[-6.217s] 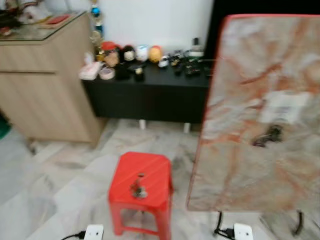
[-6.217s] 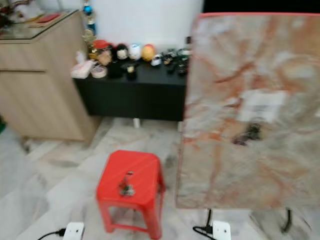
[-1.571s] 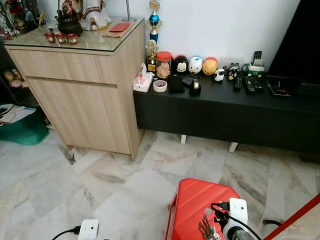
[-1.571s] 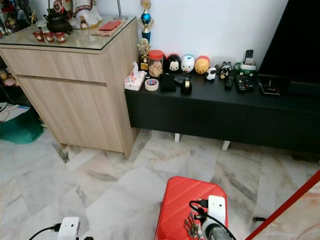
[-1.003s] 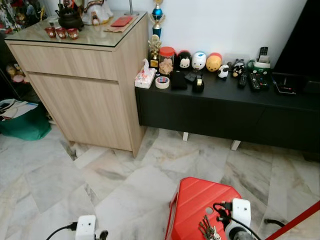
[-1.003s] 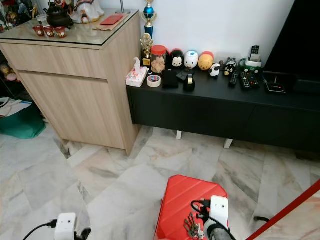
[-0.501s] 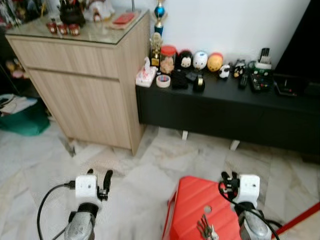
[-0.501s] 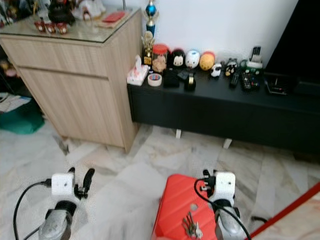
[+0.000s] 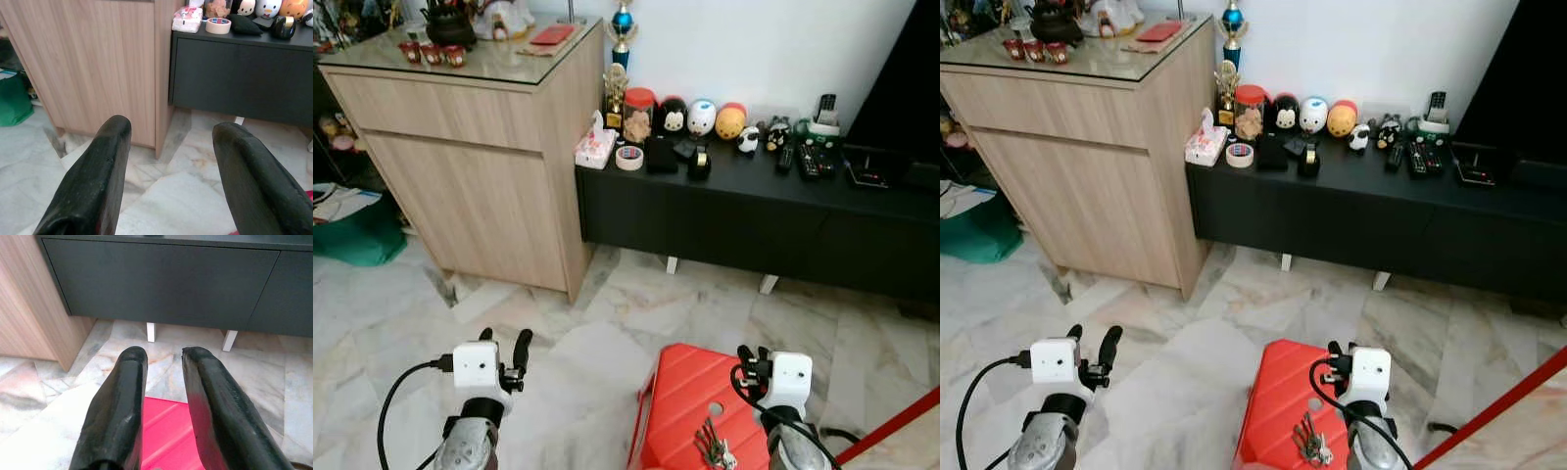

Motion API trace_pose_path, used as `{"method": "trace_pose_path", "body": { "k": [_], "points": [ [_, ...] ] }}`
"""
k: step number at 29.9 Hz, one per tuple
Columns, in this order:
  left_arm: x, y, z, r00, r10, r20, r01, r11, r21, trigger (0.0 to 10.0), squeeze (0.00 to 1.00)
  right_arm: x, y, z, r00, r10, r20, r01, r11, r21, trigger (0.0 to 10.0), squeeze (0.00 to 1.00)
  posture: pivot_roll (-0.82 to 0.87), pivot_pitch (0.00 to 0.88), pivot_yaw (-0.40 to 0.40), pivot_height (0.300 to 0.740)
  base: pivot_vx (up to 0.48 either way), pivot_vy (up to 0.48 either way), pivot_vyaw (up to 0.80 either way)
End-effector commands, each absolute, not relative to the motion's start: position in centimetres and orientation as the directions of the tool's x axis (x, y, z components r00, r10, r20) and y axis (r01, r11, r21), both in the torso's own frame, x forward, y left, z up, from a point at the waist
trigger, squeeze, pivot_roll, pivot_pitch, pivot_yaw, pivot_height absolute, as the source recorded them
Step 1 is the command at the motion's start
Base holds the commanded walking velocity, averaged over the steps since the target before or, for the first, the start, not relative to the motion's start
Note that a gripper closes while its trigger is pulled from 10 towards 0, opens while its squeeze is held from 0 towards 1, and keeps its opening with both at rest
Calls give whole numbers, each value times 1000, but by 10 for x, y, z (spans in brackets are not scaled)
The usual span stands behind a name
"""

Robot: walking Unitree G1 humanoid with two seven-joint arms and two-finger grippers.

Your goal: Hang keys on a hook

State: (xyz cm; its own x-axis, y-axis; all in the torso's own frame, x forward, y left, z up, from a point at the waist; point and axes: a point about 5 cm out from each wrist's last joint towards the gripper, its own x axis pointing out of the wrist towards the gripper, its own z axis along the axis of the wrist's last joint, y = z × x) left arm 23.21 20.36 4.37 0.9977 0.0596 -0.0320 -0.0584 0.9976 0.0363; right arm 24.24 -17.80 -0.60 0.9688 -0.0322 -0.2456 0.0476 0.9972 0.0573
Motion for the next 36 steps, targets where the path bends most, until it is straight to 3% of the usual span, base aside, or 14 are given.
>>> {"method": "trace_pose_path", "body": {
  "k": [1,14,36],
  "points": [
    [234,199,45,999,37,-38,-36,999,23,10000,0,243,-181,-7,963,-47,-266,62,997,51,10000,0,22,0,-22,740,0,0,0],
    [236,192,45,998,29,-55,-29,1000,9,10000,0,241,-172,-12,952,-3,-308,23,998,59,10000,0,27,0,-25,652,0,0,0],
    [242,187,47,998,11,-64,-11,1000,6,10000,0,242,-166,-17,931,79,-356,-47,994,96,10000,0,30,0,-21,652,0,0,0]
  ]
}}
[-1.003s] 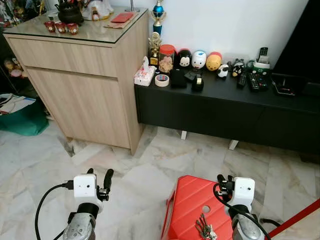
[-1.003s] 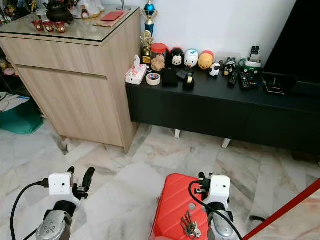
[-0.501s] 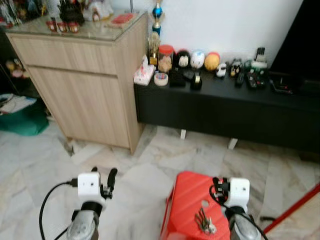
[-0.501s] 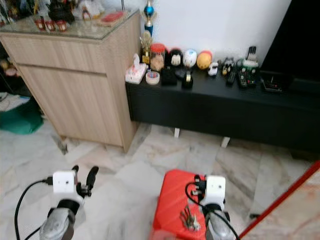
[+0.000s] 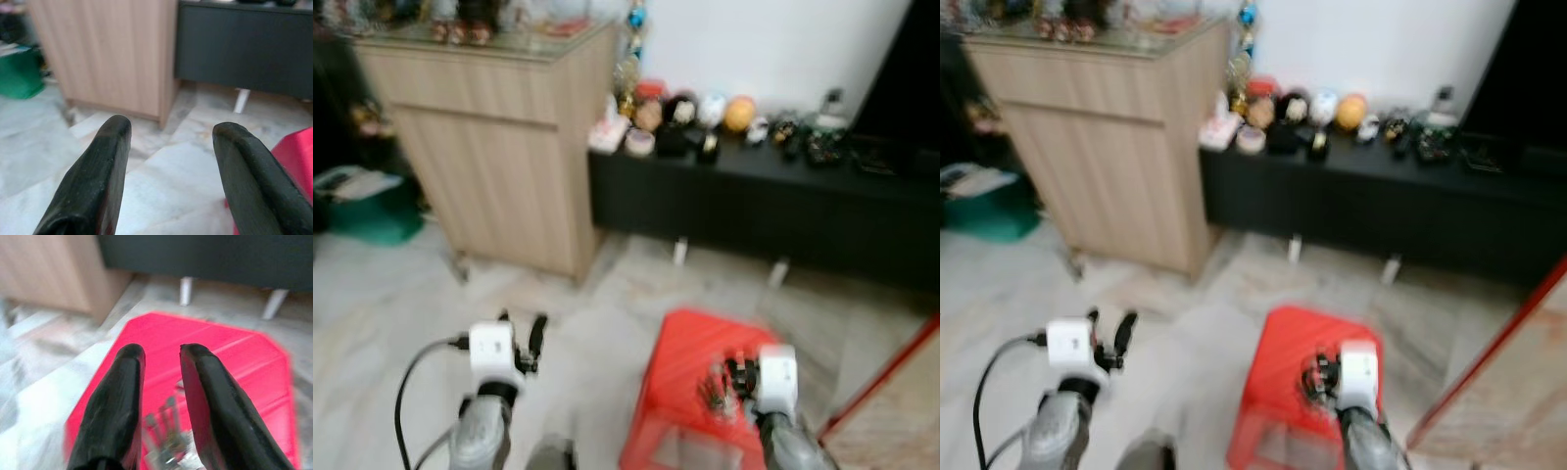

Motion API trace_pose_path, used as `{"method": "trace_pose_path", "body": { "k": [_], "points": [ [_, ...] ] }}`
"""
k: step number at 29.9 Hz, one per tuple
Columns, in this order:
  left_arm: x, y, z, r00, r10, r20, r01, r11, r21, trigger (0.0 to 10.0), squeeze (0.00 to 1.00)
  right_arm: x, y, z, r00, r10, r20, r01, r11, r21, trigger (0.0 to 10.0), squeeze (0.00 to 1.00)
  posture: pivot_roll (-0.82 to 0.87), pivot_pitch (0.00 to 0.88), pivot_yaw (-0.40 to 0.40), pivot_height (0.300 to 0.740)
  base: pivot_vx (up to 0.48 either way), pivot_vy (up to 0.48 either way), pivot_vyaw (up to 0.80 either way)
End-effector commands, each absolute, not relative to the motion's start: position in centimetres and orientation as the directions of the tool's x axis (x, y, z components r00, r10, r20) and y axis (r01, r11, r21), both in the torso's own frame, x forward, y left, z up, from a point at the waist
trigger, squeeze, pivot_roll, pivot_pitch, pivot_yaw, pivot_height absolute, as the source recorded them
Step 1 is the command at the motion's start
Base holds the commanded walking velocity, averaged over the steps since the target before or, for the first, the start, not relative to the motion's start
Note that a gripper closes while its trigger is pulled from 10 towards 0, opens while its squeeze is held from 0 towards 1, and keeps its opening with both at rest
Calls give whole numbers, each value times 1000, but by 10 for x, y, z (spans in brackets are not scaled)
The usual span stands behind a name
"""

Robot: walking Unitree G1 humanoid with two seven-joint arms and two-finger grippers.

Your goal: Hang keys on a hook

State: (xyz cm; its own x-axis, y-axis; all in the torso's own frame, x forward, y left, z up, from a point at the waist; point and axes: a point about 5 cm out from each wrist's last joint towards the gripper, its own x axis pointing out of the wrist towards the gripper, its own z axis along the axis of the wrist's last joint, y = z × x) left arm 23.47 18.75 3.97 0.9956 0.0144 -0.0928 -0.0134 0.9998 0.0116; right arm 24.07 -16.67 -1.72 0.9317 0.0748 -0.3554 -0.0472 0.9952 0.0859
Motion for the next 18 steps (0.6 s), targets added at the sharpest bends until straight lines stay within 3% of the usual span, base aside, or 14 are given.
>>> {"method": "trace_pose_path", "body": {
  "k": [1,18],
  "points": [
    [242,186,48,998,9,-63,-9,1000,5,10000,0,241,-166,-18,929,78,-361,-47,994,95,10000,0,30,0,-22,652,0,0,0],
    [243,181,47,997,-10,-74,10,1000,-12,10000,0,242,-167,-22,915,84,-394,-56,995,84,10000,0,30,0,-27,623,0,0,0]
  ]
}}
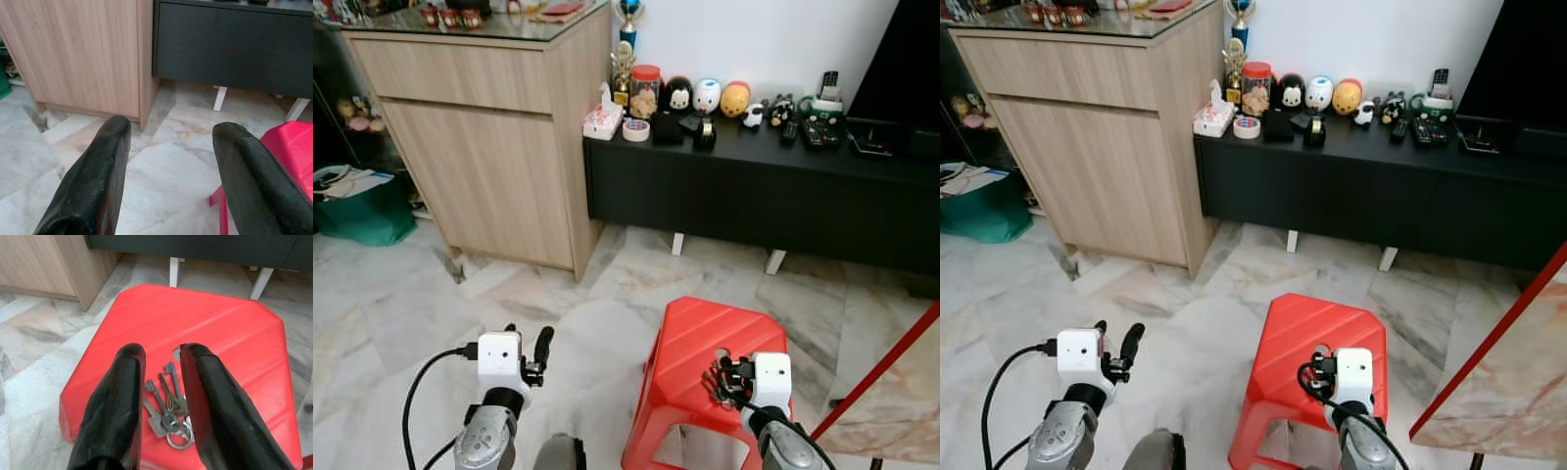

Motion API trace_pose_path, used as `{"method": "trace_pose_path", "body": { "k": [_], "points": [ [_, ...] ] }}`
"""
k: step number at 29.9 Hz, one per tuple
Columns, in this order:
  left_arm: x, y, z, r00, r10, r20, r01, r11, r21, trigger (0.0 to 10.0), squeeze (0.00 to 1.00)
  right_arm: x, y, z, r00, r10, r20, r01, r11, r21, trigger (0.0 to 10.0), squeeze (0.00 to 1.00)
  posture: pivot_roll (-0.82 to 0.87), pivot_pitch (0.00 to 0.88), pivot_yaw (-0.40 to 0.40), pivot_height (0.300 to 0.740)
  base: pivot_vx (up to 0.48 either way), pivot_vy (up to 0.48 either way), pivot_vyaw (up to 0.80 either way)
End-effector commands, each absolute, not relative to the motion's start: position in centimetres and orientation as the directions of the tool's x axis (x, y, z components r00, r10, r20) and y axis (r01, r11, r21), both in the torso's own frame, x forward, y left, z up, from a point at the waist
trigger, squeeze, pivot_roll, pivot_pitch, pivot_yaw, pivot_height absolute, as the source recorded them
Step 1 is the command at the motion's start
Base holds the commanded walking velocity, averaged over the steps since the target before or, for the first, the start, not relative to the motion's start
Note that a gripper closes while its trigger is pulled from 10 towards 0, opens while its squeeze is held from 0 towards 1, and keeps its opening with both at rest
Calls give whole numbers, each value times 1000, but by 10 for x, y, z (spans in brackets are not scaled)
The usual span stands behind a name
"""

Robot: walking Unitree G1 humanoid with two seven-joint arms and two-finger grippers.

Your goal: Hang keys on a hook

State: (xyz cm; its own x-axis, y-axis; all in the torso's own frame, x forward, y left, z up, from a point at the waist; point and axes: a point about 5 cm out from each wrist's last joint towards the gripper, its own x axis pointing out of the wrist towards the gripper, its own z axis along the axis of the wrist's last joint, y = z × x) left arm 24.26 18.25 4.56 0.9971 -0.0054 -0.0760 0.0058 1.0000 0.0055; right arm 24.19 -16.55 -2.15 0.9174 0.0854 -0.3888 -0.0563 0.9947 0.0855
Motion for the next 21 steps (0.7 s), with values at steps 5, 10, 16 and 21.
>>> {"method": "trace_pose_path", "body": {
  "k": [5,10,16,21],
  "points": [
    [243,179,45,996,-27,-83,26,999,-23,10000,0,242,-169,-24,912,80,-401,-51,995,82,10000,0,25,0,-30,623,0,0,0],
    [244,177,45,995,-37,-88,35,999,-23,10000,0,241,-170,-25,909,82,-408,-57,996,73,10000,0,24,0,-29,623,0,0,0],
    [246,176,47,996,-46,-82,44,999,-27,10000,0,242,-170,-25,910,95,-403,-82,995,50,10000,0,24,0,-30,623,0,0,0],
    [247,176,47,995,-51,-81,50,998,-24,10000,0,243,-169,-24,912,103,-398,-100,995,28,10000,0,28,0,-32,623,0,0,743]
  ]
}}
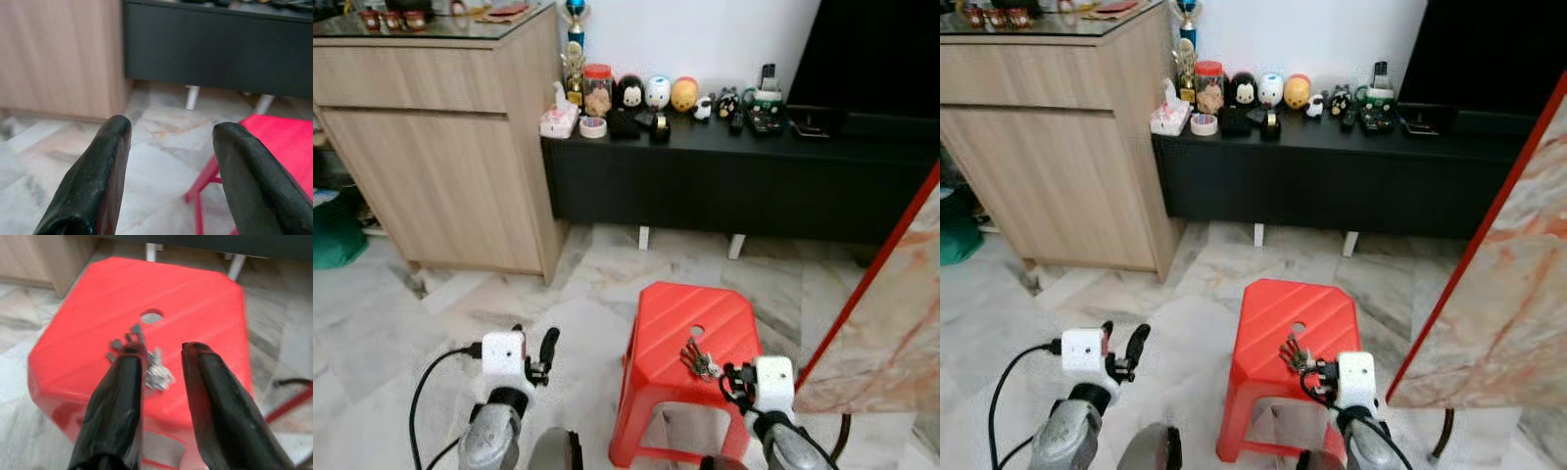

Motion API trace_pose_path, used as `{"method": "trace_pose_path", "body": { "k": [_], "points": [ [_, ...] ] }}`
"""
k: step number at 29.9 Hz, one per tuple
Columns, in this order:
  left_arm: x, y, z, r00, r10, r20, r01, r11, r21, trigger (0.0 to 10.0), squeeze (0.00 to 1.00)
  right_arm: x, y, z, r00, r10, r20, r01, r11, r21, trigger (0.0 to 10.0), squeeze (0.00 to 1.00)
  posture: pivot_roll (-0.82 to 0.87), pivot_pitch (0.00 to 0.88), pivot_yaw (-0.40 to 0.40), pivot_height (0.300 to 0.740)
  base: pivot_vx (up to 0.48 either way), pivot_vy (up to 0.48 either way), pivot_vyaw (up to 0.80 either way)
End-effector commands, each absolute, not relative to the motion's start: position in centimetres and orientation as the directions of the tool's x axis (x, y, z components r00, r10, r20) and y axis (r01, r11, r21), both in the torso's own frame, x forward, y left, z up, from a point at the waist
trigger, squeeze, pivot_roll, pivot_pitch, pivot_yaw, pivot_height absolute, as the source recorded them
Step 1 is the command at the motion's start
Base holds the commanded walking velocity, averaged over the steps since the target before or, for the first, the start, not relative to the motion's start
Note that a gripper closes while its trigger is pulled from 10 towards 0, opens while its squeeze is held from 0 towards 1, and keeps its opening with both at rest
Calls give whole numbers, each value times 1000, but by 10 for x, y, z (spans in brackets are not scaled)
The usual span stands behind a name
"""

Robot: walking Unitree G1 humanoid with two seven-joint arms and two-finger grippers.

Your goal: Hang keys on a hook

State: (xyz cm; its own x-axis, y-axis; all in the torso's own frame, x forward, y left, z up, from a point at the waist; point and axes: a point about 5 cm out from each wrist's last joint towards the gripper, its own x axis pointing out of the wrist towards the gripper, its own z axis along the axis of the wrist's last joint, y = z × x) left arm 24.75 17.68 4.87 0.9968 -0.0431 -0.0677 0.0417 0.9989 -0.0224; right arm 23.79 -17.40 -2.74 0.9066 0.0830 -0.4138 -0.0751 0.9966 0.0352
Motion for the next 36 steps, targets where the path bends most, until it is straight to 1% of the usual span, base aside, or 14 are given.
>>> {"method": "trace_pose_path", "body": {
  "k": [1,12,25,31,36],
  "points": [
    [247,176,48,995,-54,-80,52,998,-23,10000,0,243,-168,-24,912,105,-398,-100,994,33,10000,0,29,0,-33,623,0,0,450],
    [248,174,47,994,-69,-81,68,998,-19,10000,0,245,-168,-24,912,98,-397,-90,995,40,10000,0,28,0,-32,623,240,0,41],
    [250,172,53,995,-80,-62,79,997,-15,10000,0,243,-166,-26,909,98,-405,-93,995,34,10000,0,28,0,-30,623,302,0,0],
    [250,172,53,995,-77,-60,76,997,-13,10000,0,243,-165,-26,908,104,-406,-99,995,33,10000,0,28,0,-30,623,320,0,477],
    [250,173,53,996,-70,-61,69,998,-8,10000,0,243,-166,-29,900,96,-426,-86,995,41,10000,0,30,0,-30,623,0,0,0]
  ]
}}
